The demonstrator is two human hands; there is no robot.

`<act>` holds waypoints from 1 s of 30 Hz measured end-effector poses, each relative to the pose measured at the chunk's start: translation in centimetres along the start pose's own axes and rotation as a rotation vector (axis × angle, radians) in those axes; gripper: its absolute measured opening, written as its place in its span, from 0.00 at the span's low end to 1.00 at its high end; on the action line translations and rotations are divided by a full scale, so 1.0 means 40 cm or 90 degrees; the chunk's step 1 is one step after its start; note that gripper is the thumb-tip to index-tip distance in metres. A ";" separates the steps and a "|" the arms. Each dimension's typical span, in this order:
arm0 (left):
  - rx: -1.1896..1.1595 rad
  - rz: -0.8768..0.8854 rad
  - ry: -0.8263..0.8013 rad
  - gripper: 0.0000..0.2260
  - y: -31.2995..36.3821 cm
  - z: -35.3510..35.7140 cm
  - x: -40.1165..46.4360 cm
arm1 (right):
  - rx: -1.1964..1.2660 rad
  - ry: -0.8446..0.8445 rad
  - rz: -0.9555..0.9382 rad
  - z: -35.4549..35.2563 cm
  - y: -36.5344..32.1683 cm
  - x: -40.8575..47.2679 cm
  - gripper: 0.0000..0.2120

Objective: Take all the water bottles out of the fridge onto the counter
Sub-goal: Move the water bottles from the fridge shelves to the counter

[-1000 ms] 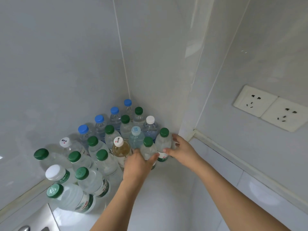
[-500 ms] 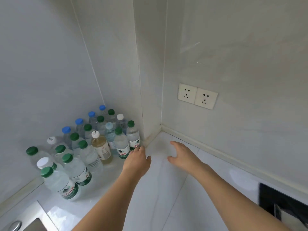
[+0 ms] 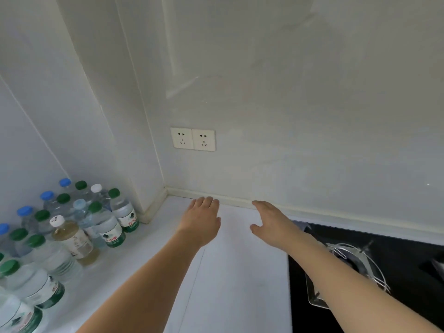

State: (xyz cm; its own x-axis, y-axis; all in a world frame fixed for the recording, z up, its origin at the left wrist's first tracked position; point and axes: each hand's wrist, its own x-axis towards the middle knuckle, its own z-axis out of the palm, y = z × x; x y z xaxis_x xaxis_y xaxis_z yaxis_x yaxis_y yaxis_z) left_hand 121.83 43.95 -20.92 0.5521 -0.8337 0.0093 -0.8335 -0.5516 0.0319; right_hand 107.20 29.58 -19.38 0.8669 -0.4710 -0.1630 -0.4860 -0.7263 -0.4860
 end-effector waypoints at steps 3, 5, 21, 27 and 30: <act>0.001 0.070 0.013 0.23 0.061 -0.016 0.042 | 0.001 0.051 0.056 -0.040 0.045 -0.069 0.31; -0.006 0.114 0.022 0.23 0.103 -0.022 0.063 | 0.016 0.069 0.093 -0.059 0.074 -0.105 0.32; -0.035 0.502 0.053 0.24 0.890 -0.093 -0.054 | 0.072 0.299 0.428 -0.221 0.453 -0.782 0.31; -0.072 0.664 0.073 0.25 1.300 -0.118 -0.240 | 0.054 0.376 0.499 -0.264 0.624 -1.123 0.27; -0.083 0.732 0.072 0.25 1.479 -0.121 -0.341 | 0.059 0.393 0.565 -0.271 0.704 -1.301 0.32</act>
State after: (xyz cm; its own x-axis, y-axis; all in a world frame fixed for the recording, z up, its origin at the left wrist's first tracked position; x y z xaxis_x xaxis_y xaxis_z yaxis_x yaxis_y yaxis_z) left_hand 65.09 22.79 -14.33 -0.5242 -0.8304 0.1891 -0.8395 0.5411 0.0488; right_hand 47.21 28.20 -15.27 -0.0074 -0.9991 -0.0410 -0.8797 0.0260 -0.4748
